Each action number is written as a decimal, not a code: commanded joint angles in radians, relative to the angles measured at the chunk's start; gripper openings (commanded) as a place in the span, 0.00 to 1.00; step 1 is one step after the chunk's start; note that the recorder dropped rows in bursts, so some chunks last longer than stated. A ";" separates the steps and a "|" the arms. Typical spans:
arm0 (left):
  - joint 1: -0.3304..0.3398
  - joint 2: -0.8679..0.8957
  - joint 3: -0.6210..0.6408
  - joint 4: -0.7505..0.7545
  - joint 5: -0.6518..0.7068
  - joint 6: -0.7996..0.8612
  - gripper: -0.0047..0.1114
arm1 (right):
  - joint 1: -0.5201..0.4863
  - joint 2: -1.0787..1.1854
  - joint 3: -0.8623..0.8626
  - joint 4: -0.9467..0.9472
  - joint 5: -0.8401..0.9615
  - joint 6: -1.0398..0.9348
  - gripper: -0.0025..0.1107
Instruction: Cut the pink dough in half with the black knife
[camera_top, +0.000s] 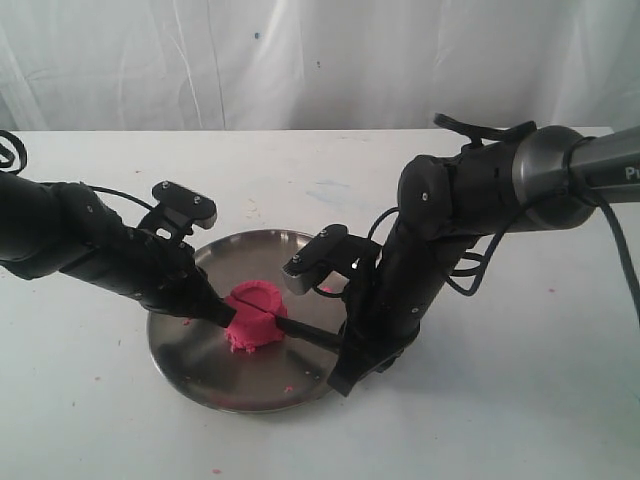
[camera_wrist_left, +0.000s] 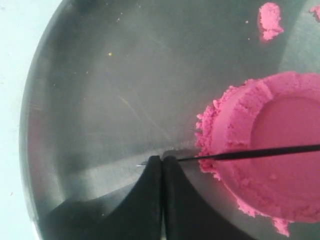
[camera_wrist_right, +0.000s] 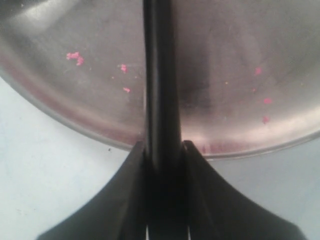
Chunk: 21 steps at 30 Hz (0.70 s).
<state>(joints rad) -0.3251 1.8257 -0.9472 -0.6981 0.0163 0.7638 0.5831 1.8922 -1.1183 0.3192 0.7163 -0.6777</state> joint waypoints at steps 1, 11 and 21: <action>0.002 0.002 0.005 -0.011 0.030 -0.008 0.04 | -0.002 0.024 0.002 0.005 -0.023 0.006 0.02; 0.002 0.001 0.003 -0.011 0.030 -0.008 0.04 | -0.002 0.024 0.002 0.005 -0.017 0.006 0.02; 0.002 -0.001 -0.063 -0.022 0.134 -0.008 0.04 | -0.002 0.024 -0.021 0.009 0.026 0.008 0.02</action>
<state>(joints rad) -0.3251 1.8257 -0.9935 -0.7040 0.1019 0.7638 0.5831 1.8967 -1.1301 0.3213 0.7335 -0.6736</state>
